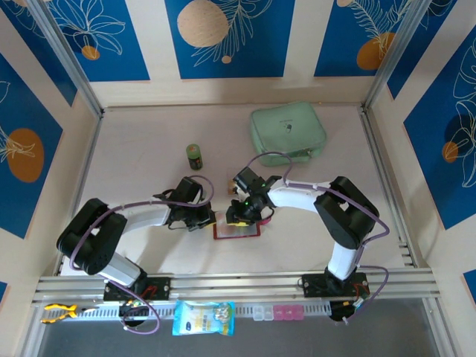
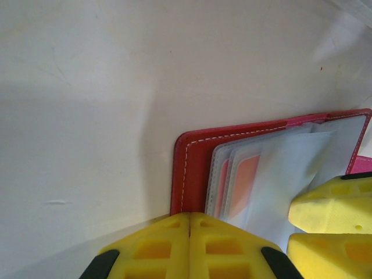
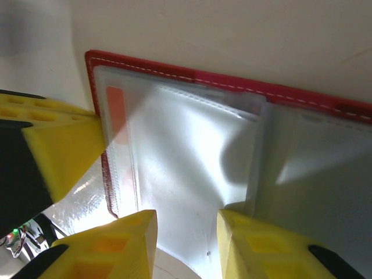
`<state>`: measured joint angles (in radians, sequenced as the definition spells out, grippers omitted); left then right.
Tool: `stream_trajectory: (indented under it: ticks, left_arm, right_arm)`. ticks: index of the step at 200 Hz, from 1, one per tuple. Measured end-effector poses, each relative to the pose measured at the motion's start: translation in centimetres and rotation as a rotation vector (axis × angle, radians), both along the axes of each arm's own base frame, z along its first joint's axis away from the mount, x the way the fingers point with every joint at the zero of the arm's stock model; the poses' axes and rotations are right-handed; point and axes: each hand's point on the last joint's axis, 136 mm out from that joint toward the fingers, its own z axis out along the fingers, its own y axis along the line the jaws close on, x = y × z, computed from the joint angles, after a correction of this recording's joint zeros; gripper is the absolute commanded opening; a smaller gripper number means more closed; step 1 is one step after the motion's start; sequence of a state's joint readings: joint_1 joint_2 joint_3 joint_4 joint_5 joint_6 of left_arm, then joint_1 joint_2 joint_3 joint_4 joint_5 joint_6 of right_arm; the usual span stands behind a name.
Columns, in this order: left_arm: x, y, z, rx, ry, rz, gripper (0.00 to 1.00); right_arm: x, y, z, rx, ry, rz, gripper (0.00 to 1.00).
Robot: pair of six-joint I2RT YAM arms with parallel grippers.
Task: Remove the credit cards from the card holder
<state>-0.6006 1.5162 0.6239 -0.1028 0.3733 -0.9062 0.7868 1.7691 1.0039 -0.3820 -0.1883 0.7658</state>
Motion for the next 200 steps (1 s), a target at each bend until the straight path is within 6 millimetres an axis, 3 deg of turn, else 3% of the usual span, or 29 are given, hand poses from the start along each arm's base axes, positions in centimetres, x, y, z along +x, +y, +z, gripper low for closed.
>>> stream_trajectory:
  ticks: [54, 87, 149, 200]
  left_arm:
    - [-0.1, 0.5, 0.3, 0.031, -0.001, -0.005, 0.04]
    - [0.2, 0.6, 2.3, 0.017, -0.046, -0.002, 0.1]
    - [0.4, -1.5, 4.0, -0.063, -0.076, -0.014, 0.2]
    - [-0.1, -3.0, 3.4, -0.108, -0.053, -0.014, 0.27]
  right_arm:
    - [-0.1, -0.4, -0.4, 0.005, 0.001, -0.003, 0.33]
    - [-0.1, -0.4, -0.4, 0.055, 0.01, -0.011, 0.33]
    - [-0.2, -0.4, -0.5, 0.146, 0.042, -0.037, 0.32]
    - [-0.1, -0.4, -0.4, 0.206, 0.061, -0.057, 0.32]
